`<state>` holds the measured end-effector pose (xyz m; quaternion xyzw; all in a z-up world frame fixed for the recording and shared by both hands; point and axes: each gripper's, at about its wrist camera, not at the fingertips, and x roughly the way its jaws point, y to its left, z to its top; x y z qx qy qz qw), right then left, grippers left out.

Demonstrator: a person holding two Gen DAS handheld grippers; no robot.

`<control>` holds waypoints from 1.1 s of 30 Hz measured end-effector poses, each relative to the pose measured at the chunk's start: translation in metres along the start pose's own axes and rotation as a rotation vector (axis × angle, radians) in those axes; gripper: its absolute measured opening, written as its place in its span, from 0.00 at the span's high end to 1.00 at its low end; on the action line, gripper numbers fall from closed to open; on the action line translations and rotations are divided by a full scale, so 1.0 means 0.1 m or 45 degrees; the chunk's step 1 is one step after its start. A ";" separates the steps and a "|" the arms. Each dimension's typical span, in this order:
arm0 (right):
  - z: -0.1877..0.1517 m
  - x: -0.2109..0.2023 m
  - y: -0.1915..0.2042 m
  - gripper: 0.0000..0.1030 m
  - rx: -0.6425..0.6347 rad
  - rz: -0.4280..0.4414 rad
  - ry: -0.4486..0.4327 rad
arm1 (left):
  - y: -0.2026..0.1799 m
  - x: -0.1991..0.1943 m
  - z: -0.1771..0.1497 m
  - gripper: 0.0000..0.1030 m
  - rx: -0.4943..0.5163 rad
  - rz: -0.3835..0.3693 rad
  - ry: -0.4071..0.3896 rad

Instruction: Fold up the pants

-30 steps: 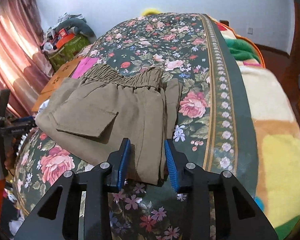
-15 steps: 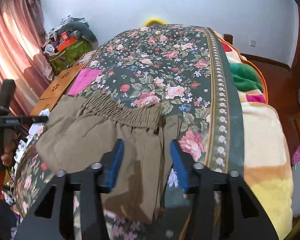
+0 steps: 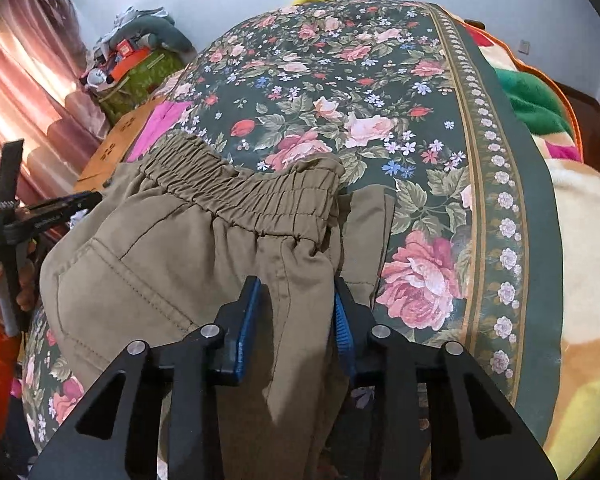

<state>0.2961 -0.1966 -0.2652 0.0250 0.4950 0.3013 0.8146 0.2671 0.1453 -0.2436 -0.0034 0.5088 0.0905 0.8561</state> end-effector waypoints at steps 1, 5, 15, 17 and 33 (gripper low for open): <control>0.00 0.00 -0.01 0.73 0.011 0.006 0.001 | 0.02 0.02 0.00 0.73 -0.005 -0.007 0.007; 0.02 -0.04 -0.03 0.73 0.023 -0.011 -0.005 | -0.01 -0.03 0.01 0.73 0.051 0.109 -0.027; 0.01 -0.31 0.13 0.56 -0.119 -0.171 -0.048 | 0.29 -0.34 -0.05 0.68 -0.076 -0.014 -0.024; -0.01 -0.33 0.11 0.49 -0.112 -0.181 -0.047 | 0.25 -0.38 -0.08 0.52 -0.087 -0.090 -0.024; 0.07 0.10 -0.17 0.46 0.118 0.029 0.097 | -0.13 0.09 -0.06 0.35 -0.091 -0.352 0.165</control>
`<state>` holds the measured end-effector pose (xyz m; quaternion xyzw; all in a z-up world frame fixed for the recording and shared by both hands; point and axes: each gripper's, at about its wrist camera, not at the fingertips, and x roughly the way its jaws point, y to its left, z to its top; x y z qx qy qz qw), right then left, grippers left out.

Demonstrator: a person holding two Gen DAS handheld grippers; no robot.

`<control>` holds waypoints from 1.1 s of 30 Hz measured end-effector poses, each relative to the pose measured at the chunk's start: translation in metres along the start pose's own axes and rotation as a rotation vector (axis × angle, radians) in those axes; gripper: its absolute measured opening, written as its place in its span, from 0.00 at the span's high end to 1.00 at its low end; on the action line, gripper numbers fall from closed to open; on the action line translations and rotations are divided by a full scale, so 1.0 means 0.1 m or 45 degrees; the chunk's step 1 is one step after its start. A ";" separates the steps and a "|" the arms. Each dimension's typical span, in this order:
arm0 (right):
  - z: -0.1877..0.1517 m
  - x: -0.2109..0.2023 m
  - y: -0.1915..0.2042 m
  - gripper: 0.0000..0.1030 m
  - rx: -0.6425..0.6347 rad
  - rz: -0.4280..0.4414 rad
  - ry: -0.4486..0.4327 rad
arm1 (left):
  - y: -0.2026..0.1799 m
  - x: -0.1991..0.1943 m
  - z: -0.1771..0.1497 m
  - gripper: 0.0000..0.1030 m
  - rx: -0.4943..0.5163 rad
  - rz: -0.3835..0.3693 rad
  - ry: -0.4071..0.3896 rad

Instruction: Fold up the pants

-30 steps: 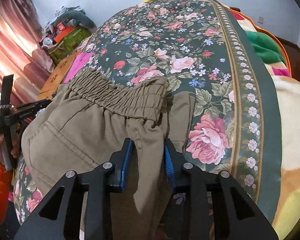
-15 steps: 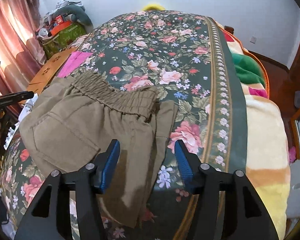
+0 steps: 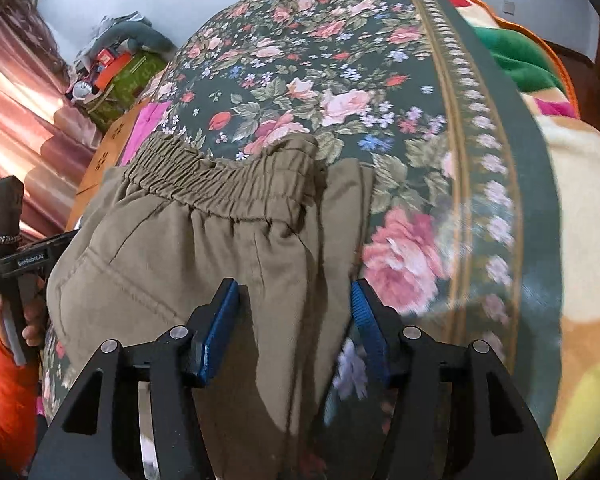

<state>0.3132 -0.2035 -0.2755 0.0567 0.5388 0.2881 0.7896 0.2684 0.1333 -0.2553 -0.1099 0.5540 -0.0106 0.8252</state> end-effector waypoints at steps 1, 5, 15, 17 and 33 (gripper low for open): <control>0.02 0.03 0.00 0.46 -0.008 -0.001 0.004 | 0.00 0.01 0.01 0.35 -0.002 -0.003 0.002; 0.08 0.08 -0.05 0.57 0.010 0.037 0.007 | -0.01 0.03 0.05 0.48 0.017 -0.036 -0.013; 0.09 -0.08 0.18 0.89 -0.155 -0.015 -0.102 | -0.16 -0.10 0.12 0.93 0.072 0.020 -0.086; 0.12 -0.13 0.25 0.89 -0.206 -0.037 -0.136 | -0.18 -0.19 0.16 0.94 0.093 0.022 -0.109; 0.87 -0.57 0.68 0.92 -0.380 -0.080 -0.324 | -0.14 -0.98 0.61 1.00 0.170 0.098 -0.354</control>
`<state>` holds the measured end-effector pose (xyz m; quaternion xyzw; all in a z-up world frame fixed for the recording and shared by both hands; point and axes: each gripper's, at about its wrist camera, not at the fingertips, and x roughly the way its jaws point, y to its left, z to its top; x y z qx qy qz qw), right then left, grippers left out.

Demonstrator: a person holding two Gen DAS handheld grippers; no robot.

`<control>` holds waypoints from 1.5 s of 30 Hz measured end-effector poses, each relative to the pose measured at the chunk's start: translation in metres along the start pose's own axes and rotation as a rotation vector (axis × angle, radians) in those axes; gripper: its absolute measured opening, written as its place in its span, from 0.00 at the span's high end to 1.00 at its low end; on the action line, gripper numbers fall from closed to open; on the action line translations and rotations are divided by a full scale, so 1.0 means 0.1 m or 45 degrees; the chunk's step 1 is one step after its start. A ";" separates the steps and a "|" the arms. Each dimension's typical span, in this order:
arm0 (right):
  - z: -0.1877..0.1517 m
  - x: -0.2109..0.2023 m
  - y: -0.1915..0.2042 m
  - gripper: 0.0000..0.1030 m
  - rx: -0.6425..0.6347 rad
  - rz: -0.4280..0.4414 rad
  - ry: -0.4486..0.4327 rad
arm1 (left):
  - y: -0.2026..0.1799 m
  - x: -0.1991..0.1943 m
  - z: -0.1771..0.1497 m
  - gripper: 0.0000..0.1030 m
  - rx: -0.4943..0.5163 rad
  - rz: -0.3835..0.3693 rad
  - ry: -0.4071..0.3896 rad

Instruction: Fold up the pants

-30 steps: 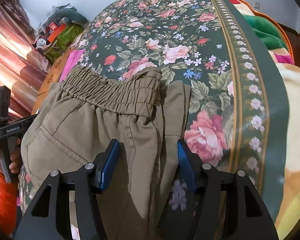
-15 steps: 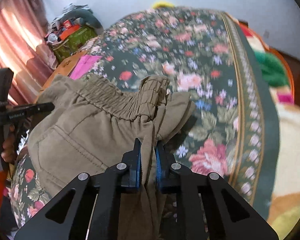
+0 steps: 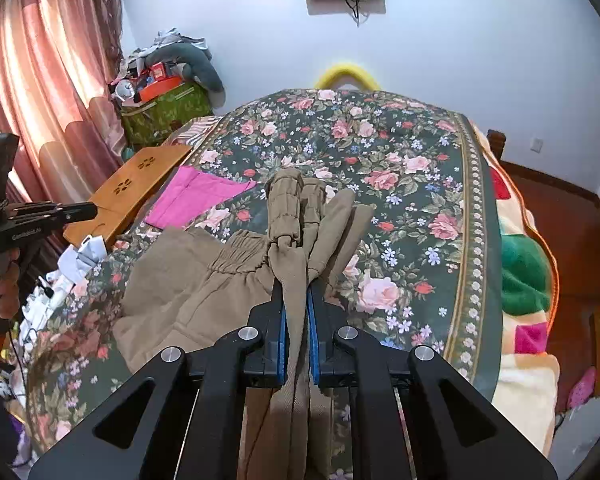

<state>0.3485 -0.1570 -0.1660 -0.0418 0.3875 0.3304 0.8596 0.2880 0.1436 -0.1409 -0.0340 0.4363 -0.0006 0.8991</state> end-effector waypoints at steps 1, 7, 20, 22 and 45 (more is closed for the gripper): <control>0.00 0.02 -0.02 0.92 0.004 -0.003 0.010 | 0.02 0.03 0.01 0.98 -0.003 -0.005 0.018; -0.16 0.13 -0.14 0.92 0.017 -0.032 0.066 | 0.12 0.48 -0.16 0.25 -0.065 -0.033 0.175; -0.27 0.22 -0.26 0.92 0.017 -0.030 0.109 | 0.01 1.35 -0.36 0.55 -0.192 -0.188 0.383; -0.27 0.22 -0.26 0.92 0.016 -0.032 0.107 | 0.04 1.33 -0.32 0.84 -0.217 -0.215 0.358; 0.85 0.73 0.84 0.93 -0.203 0.101 -0.115 | 1.21 0.24 0.65 0.91 -0.236 0.177 -0.053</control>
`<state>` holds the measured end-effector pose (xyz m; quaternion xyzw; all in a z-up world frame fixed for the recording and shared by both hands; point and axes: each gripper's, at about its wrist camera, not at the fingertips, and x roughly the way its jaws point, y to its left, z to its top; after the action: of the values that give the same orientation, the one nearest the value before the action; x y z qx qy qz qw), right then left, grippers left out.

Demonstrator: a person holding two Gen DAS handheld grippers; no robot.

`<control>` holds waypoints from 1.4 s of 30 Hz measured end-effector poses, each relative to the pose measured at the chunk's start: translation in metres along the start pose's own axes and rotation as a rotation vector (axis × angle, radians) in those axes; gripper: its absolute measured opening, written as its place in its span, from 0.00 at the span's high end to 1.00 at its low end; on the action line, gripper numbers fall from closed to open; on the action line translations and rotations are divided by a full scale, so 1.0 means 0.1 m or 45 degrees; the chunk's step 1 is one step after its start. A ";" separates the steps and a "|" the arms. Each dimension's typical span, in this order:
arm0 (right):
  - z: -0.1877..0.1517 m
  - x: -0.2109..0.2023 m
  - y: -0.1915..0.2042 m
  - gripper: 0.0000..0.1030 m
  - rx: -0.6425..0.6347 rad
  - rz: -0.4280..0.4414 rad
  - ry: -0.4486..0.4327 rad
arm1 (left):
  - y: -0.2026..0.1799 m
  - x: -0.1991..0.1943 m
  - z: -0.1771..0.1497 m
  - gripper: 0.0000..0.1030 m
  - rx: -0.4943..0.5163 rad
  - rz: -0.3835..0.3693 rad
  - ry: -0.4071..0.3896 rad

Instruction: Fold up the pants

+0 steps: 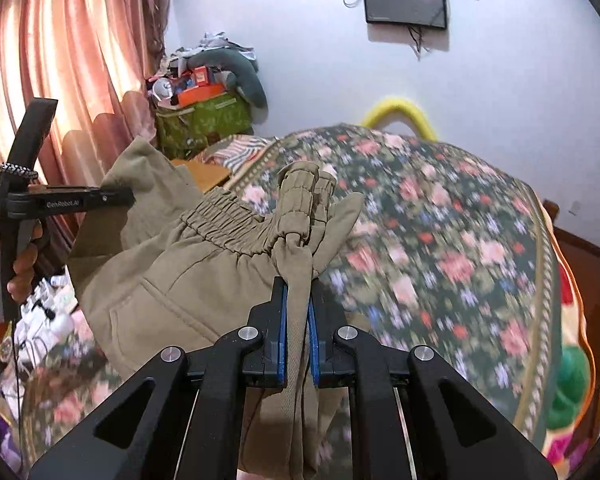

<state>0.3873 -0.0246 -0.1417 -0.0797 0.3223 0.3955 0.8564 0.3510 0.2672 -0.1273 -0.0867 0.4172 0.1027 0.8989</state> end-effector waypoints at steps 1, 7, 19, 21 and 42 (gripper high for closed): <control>0.05 0.07 0.03 0.93 -0.004 0.001 -0.002 | 0.08 0.07 0.05 0.91 -0.020 0.018 -0.001; 0.24 0.62 0.14 0.93 -0.037 -0.020 0.026 | 0.41 0.43 0.24 0.92 -0.073 0.068 -0.017; 0.18 1.51 0.15 0.93 -0.077 -0.077 0.194 | 0.78 1.60 0.08 0.91 -0.139 0.138 0.141; 0.12 1.56 0.13 0.92 -0.062 -0.077 0.216 | 0.85 1.73 0.00 0.90 -0.169 0.145 0.182; -0.07 0.31 0.27 0.71 -0.054 -0.044 0.064 | 0.86 0.43 -0.51 0.78 -0.101 0.197 0.096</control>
<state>0.3788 0.0107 -0.1635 -0.1133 0.3336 0.3853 0.8529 0.3186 0.3429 -0.1990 -0.0936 0.4517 0.1849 0.8678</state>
